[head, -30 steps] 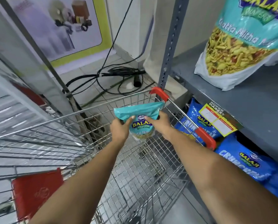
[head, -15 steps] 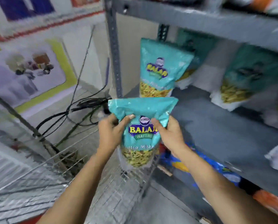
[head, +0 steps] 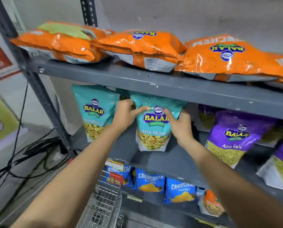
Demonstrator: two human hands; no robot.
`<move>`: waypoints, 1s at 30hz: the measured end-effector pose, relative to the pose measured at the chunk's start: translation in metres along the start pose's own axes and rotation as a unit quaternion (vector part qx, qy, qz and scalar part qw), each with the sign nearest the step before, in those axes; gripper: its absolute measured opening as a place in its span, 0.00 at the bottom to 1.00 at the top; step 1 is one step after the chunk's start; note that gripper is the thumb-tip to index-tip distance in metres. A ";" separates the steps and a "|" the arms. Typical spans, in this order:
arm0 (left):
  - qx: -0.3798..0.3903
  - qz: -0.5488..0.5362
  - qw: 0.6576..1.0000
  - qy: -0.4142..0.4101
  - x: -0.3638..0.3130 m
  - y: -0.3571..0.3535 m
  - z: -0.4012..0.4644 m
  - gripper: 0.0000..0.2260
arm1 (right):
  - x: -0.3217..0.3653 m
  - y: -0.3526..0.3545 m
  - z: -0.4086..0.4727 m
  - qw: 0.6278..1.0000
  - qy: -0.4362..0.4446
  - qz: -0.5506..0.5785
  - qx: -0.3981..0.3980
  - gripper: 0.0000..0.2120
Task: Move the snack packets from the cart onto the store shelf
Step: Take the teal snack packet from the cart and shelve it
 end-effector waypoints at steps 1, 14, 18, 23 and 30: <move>0.005 0.003 1.000 0.008 0.006 -0.008 0.005 0.30 | -0.012 0.000 0.006 1.000 -0.016 -0.002 -0.008 0.12; -0.015 -0.091 0.986 0.140 0.071 -0.027 -0.044 0.17 | -0.096 -0.011 0.004 0.991 -0.103 0.039 0.076 0.20; -0.207 -0.031 0.954 0.214 0.138 0.036 -0.110 0.14 | -0.146 -0.018 -0.018 0.969 -0.146 -0.041 0.196 0.40; -0.233 0.021 0.941 0.243 0.202 0.063 -0.127 0.49 | -0.171 -0.035 -0.036 0.958 -0.144 -0.104 0.227 0.47; -0.210 0.062 0.942 0.256 0.232 0.055 -0.116 0.58 | -0.176 -0.034 -0.045 0.971 -0.133 -0.128 0.150 0.45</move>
Point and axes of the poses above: each hand's wrist, its own z-axis towards the middle knuckle, its own y-axis out of the back of the hand, x = y × z, the point moved 10 cm from there along z, towards the middle knuckle, and after that the axes turned 8 degrees about -x, right-handed, at the moved point
